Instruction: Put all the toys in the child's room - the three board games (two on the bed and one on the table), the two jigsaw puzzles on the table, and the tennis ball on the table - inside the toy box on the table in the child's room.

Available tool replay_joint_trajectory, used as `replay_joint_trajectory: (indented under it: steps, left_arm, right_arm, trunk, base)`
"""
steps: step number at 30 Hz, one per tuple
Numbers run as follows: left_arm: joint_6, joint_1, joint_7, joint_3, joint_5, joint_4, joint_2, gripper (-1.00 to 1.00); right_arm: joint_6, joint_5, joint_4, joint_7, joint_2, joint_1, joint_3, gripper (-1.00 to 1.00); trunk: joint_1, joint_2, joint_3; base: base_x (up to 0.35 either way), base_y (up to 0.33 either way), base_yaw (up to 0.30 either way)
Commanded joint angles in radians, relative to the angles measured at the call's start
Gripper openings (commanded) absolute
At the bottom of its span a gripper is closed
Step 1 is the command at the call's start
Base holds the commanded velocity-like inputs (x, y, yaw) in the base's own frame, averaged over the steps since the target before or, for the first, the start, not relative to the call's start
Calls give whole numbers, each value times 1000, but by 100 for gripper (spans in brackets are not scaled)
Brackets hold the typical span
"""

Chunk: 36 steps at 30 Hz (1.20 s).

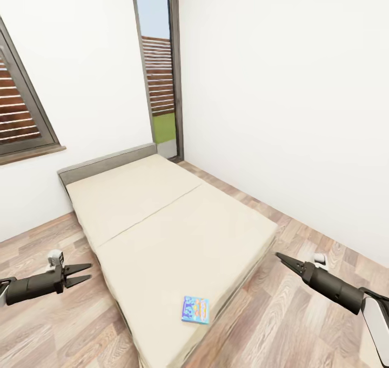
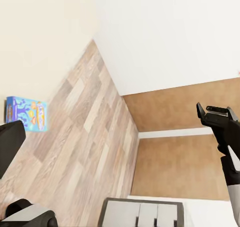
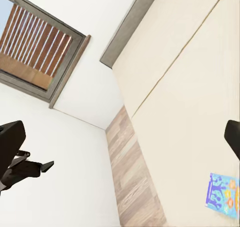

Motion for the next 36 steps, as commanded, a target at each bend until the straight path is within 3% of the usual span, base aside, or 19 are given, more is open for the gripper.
replay_joint_trajectory:
  steps: [1,29,36]
  left_arm:
    - [11,-1,-5,1,-3,0,0,100]
    - [12,-1,-5,1,-4,0,-7,100]
    - [12,-1,-5,1,-3,0,-8,100]
  right_arm:
    - [4,-1,0,2,0,-1,-1,100]
    - [4,-1,0,5,-2,-1,-1,100]
    - [5,-1,-1,6,-4,-1,-1,100]
  trunk:
    - [1,-2,-2]
    - [1,-2,-2]
    - [1,-2,-2]
  base:
    - [0,-298,0]
    - [0,-299,1]
    - [0,-299,163]
